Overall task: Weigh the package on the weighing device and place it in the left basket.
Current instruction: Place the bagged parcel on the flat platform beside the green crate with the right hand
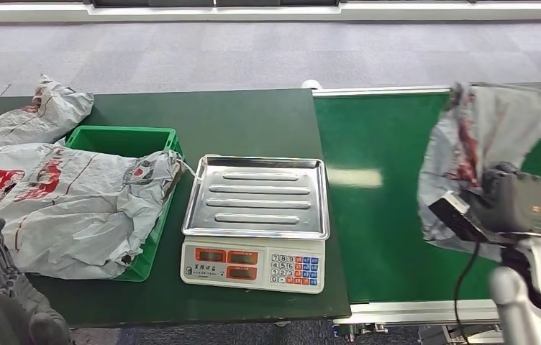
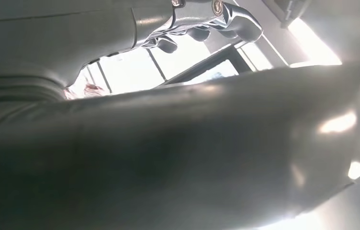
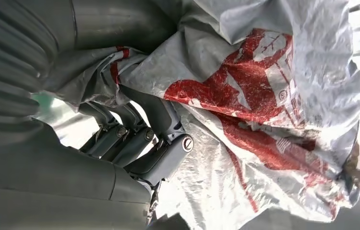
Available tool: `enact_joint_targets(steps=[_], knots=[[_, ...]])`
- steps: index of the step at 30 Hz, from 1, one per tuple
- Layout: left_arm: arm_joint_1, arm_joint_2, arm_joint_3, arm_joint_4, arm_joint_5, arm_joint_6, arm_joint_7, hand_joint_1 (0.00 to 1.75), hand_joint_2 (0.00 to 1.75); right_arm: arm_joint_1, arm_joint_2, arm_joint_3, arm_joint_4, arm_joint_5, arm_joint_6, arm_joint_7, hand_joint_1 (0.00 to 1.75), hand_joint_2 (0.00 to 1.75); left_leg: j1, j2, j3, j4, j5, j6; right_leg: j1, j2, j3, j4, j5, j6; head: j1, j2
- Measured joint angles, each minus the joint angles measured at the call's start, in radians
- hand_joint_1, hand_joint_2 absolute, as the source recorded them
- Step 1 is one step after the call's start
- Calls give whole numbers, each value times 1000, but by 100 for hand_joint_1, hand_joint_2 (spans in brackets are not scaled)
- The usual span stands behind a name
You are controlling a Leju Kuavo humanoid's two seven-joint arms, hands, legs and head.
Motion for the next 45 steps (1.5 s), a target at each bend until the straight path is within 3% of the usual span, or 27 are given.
enact_joint_targets(steps=[3, 6, 12, 16, 24, 33, 40, 45], knots=[[-21, -8, -5, 12, -1, -5, -3, 0, 0, -146, 102, 196, 118, -139, 15, -87, 175, 175, 0, -2, 1, 0, 6, -3, 1, -1, -6, 2, 4, -2, 0, 0], [-41, -10, -8, 26, 3, -6, -4, 0, 0, -252, 184, 337, 197, -235, 35, -123, 175, 175, 0, -8, -1, 1, 11, -6, 2, -6, -11, 3, 6, -3, 0, 0], [-48, -11, -8, 34, 5, -8, -4, 0, 0, -297, 213, 408, 227, -264, 38, -125, 175, 175, 1, -13, -3, 1, 11, -7, 2, -11, -11, 3, 5, -4, 0, 0], [-80, -19, -8, 59, 1, -23, 5, 0, 0, -391, 308, 598, 261, -340, 114, -148, 175, 175, 2, -15, -8, 1, 12, -8, 1, -12, -14, 4, 6, -4, 0, 0], [-83, -32, -10, 80, 1, -22, 6, 0, 0, -504, 414, 797, 315, -450, 229, -145, 175, 175, 2, -16, -9, 1, 13, -8, 3, -13, -15, 4, 6, -4, 0, 0], [-64, -36, -10, 62, -29, -24, 44, 0, 0, -588, 475, 901, 507, -561, 322, -49, 175, 175, 2, -16, -10, 1, 13, -8, 2, -13, -15, 4, 7, -4, 0, 0], [-30, -46, -10, 22, -74, -24, 80, 0, 0, -644, 493, 970, 662, -373, 211, 155, 175, 175, 2, -16, -10, 1, 14, -8, 3, -13, -16, 4, 7, -5, 0, 0], [-13, -50, -10, 6, -78, -24, 82, 0, 0, -666, 479, 986, 684, -319, 185, 200, 175, 175, 2, -16, -11, 1, 13, -8, 3, -13, -17, 3, 7, -5, 0, 0]])
